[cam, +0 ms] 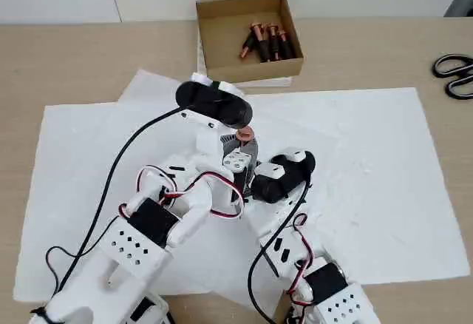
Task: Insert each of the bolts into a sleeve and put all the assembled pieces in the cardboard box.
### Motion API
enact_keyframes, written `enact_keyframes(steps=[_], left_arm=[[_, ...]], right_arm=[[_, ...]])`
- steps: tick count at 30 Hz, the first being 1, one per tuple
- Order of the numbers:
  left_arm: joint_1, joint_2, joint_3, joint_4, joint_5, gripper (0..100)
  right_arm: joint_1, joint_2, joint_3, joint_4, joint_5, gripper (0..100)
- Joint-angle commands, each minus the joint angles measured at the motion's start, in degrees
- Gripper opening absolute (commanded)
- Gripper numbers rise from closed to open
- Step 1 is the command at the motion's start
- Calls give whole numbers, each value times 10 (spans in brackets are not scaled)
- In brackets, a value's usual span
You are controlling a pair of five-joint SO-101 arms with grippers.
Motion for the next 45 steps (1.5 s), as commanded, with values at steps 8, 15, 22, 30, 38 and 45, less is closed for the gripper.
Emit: enact_keyframes(steps=[8, 15, 22, 30, 38, 45], left_arm=[[10, -5, 7, 1, -4, 62], [11, -5, 3, 24, -5, 97], [11, -6, 3, 66, -4, 236], [9, -6, -44, 158, -22, 239], [-69, -6, -126, 279, -197, 239], [-93, -6, -155, 337, -235, 239]], right_arm=[[-2, -10, 4, 0, -5, 4], [-2, -10, 4, 0, -5, 4], [-2, -10, 4, 0, -5, 4], [-2, -10, 4, 0, -5, 4], [-2, -10, 4, 0, -5, 4], [-2, -10, 4, 0, -5, 4]])
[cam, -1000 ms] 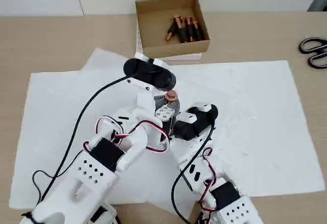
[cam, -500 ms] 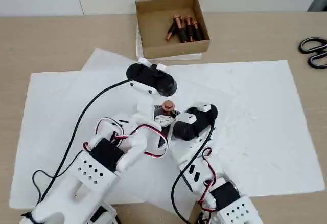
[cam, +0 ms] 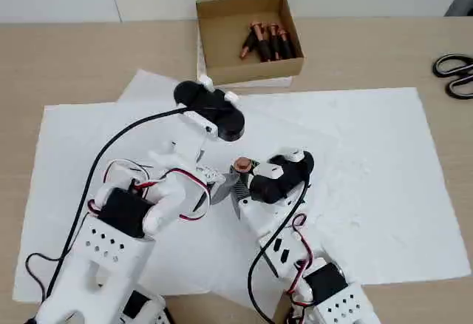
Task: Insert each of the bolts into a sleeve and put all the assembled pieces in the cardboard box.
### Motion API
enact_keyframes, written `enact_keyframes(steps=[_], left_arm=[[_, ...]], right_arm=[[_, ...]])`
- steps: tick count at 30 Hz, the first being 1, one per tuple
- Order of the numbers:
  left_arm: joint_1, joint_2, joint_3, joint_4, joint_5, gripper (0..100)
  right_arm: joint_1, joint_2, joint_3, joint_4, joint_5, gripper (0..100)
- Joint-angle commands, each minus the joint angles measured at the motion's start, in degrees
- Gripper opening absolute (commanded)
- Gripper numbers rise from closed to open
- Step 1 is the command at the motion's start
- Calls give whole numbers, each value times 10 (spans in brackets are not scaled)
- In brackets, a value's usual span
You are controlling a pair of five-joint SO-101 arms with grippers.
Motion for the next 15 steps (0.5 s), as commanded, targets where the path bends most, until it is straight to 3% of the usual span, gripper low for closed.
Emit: enact_keyframes(steps=[1, 7, 15], left_arm=[[-4, -5, -42, 33, -7, 239], [-22, -5, -96, 58, -8, 239], [-152, -5, -172, 126, -40, 239]], right_arm=[[0, -10, 4, 0, -5, 4], [0, -10, 4, 0, -5, 4], [12, -6, 3, 0, -2, 4]])
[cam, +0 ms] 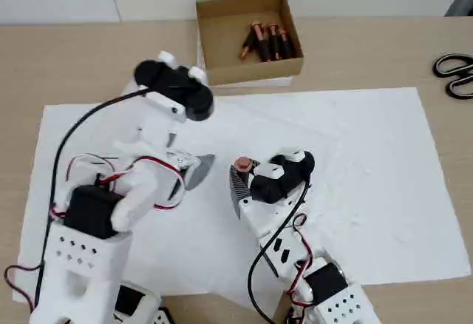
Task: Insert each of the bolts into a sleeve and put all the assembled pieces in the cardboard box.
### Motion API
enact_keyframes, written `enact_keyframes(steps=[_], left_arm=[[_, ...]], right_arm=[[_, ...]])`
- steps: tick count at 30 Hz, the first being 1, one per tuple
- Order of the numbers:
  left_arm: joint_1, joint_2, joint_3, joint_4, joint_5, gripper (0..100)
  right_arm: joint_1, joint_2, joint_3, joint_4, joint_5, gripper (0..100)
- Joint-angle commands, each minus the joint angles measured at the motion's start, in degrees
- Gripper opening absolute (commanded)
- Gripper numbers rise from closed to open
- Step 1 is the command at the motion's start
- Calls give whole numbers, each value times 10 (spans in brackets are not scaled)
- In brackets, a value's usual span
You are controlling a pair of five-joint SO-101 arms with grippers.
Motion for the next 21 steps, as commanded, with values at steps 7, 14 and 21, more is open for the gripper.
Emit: enact_keyframes(steps=[7, 14, 21], left_arm=[[-243, -5, -52, 113, -40, 237], [-362, -6, -49, 164, -69, 236], [-385, -100, -44, 171, -69, 236]], right_arm=[[87, -3, -55, 17, 18, 4], [122, 138, -275, 60, 33, 4], [143, 446, -534, 56, 69, 4]])
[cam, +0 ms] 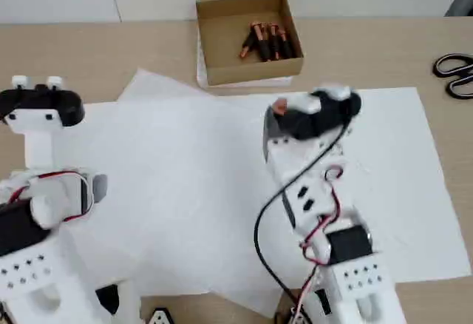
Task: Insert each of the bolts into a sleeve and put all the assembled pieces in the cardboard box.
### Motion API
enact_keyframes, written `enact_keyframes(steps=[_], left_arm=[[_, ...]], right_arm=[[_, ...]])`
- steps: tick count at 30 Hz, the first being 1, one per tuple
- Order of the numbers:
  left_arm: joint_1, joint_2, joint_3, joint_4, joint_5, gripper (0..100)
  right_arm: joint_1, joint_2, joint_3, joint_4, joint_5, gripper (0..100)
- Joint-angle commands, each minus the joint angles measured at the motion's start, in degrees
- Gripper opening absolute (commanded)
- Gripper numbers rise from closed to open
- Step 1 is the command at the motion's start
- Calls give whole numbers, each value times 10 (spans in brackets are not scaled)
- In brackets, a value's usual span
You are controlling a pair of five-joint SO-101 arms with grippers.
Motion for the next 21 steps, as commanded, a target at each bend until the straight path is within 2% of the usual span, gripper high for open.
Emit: enact_keyframes(steps=[1, 5, 11, 17, 21], left_arm=[[-3, -79, -9, 3, -2, 236], [-4, -176, 36, 3, -4, 236], [-11, -289, 57, -8, -2, 236], [-11, -309, 56, -7, -2, 236], [-11, -309, 56, -7, -1, 236]], right_arm=[[5, 178, -172, -5, 12, 4], [8, 377, -328, -15, 9, 4], [11, 668, -547, -90, 11, 4], [16, 913, -793, -91, 11, 4], [17, 1025, -915, -91, 12, 4]])
